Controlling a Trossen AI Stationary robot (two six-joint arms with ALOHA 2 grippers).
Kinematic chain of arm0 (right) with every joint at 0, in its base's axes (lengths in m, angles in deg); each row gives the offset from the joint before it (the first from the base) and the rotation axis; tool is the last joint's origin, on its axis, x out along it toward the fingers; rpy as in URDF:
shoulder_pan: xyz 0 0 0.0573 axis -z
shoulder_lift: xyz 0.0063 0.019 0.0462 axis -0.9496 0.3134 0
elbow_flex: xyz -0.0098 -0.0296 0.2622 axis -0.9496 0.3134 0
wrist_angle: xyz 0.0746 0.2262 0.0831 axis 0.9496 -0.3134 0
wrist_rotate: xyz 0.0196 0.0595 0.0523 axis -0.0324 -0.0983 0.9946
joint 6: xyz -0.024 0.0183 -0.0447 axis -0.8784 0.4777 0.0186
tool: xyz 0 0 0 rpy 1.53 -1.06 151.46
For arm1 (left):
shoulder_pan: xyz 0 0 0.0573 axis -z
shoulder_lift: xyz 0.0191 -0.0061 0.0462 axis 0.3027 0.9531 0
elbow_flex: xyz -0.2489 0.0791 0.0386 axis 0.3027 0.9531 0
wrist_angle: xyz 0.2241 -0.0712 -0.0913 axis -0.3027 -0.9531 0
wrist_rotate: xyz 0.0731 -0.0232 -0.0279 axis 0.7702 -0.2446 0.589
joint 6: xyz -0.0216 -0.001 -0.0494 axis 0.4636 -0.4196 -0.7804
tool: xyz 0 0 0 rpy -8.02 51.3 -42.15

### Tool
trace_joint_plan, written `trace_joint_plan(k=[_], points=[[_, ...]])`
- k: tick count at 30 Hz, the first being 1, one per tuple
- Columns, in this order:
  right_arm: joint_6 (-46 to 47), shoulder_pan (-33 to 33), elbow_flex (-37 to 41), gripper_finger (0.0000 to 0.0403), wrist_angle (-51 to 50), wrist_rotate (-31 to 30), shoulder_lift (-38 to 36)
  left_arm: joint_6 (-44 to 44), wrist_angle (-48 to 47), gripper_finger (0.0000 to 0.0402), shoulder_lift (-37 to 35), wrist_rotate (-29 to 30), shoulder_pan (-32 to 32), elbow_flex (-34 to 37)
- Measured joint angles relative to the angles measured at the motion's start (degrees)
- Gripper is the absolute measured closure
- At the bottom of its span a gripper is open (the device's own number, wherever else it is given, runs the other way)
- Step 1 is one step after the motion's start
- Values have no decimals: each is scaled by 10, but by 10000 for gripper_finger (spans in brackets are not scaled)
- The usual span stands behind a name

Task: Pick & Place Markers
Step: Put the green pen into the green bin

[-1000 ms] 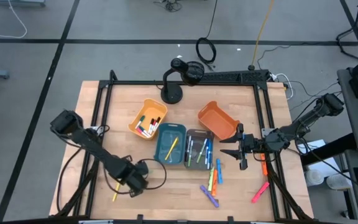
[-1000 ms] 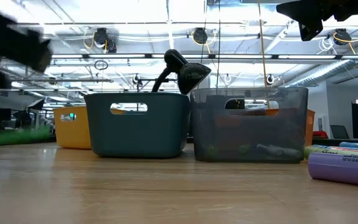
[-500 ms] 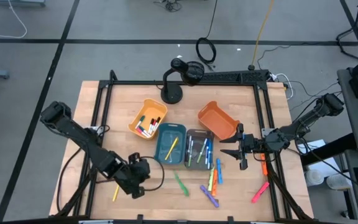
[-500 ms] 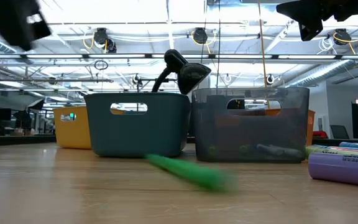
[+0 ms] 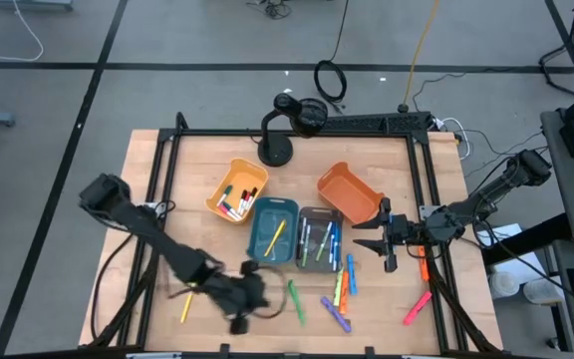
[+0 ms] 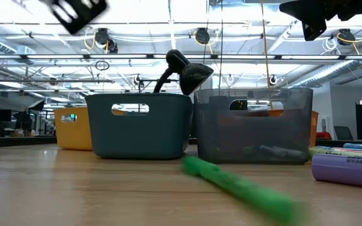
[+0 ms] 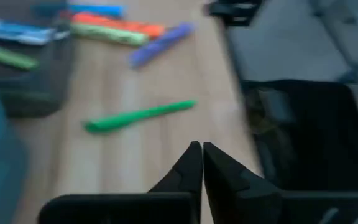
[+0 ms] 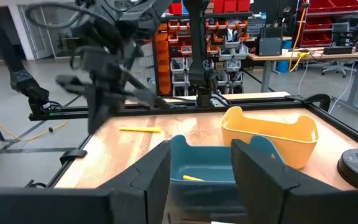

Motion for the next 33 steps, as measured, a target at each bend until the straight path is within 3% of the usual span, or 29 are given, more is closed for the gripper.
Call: trace_joint_plan(k=[4, 8, 11, 17, 29, 33], points=[[0, 0, 0, 248, 3, 0, 0, -5, -128, 326, 86, -4, -19, -110], [0, 0, 0, 248, 3, 0, 0, 127, -240, 266, 177, 4, -17, -232], [0, 0, 0, 248, 0, 0, 0, 203, -270, 231, 223, 8, -21, -276], [0, 0, 0, 248, -2, 0, 0, 223, -241, 195, 256, 8, -45, -284], [0, 0, 0, 248, -1, 0, 0, 207, -165, 192, 316, -91, -89, -284], [0, 0, 0, 248, -5, 0, 0, 186, -185, 192, 333, -94, -93, -287]])
